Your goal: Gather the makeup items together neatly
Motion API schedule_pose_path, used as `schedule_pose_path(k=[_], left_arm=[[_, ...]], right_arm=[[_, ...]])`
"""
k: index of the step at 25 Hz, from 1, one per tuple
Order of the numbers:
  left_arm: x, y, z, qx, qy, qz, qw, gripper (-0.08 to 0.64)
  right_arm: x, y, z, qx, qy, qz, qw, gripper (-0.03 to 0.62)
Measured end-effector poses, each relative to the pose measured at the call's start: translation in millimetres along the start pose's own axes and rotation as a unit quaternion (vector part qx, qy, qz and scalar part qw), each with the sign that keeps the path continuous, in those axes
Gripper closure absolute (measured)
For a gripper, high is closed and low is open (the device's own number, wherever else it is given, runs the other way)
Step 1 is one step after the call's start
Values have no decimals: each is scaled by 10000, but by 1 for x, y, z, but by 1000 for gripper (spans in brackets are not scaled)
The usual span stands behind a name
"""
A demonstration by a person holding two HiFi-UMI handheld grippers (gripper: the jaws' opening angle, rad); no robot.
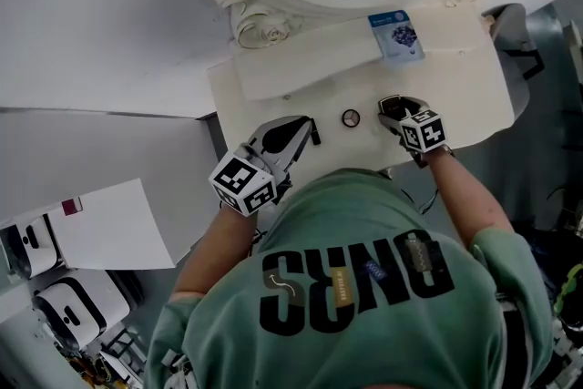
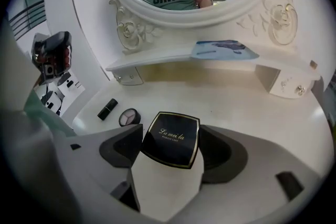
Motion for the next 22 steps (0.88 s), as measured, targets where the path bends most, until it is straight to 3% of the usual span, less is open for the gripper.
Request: schedule_pose_path(k=[9, 12, 18, 22], left_arm=[[-5, 6, -7, 80, -31, 137, 9999, 551], [-6, 6, -7, 46, -12, 173, 9998, 551], [-10, 6, -4, -105, 40, 173, 9998, 551], [-14, -1, 1, -194, 48, 114, 9997, 551]], right_arm=[[-7, -20, -17, -117, 185, -253, 9994, 252], [-4, -16, -13, -162, 216, -162, 9995, 252], [-10, 30, 23, -742, 130, -217, 9969, 252], [-36, 67, 61, -1326, -286, -305, 9903, 253]])
Point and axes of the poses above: the fingertips, and each gripper's own axes: y backward along the fingers, x to its left, z out of its top, the point moved 3 cm from there along y, backward along the fingers, and after that the axes turned 8 degrees about z, right-handed, at the moved point
